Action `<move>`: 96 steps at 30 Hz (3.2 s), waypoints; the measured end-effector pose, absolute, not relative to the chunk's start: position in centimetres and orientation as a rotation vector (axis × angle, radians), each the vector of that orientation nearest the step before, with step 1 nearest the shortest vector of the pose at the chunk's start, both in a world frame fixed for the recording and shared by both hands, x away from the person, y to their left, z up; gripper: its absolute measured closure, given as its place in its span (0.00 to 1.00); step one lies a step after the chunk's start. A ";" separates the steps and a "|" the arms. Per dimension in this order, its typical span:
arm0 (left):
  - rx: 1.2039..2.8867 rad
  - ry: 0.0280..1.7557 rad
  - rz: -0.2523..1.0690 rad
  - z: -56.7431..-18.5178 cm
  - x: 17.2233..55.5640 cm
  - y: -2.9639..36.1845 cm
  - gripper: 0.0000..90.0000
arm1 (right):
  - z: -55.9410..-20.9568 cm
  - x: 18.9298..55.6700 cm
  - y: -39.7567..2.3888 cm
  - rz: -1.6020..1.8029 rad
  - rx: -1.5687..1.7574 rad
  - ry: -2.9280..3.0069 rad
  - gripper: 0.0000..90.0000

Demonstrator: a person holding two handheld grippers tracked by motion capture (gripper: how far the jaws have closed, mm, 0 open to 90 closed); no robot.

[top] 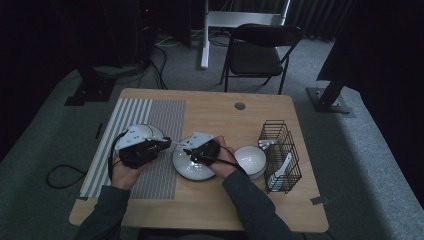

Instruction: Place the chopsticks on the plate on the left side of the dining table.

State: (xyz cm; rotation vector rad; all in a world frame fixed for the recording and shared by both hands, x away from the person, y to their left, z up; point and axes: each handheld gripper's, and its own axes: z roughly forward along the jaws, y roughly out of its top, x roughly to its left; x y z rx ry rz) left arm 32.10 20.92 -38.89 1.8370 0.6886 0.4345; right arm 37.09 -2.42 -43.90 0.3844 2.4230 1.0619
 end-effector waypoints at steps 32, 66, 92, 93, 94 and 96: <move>1.784 0.732 0.395 -39.2 32.2 23.4 0.94 | -45.9 37.6 -0.1 1.134 0.259 2.427 0.90; 1.762 0.761 0.449 -40.0 31.5 24.3 0.86 | -46.1 37.3 -1.0 1.104 0.255 2.417 0.96; 1.754 0.789 0.551 -40.9 32.0 24.5 0.90 | -45.8 36.0 0.2 1.091 0.180 2.441 0.96; 1.753 0.797 0.557 -41.0 32.1 24.7 0.90 | -45.8 36.0 0.3 1.091 0.168 2.440 0.96; 1.750 0.808 0.561 -41.1 32.1 24.9 0.90 | -45.8 35.9 0.4 1.094 0.167 2.442 0.96; 1.753 0.823 0.567 -41.4 32.1 25.2 0.90 | -45.7 35.8 0.5 1.103 0.158 2.442 0.96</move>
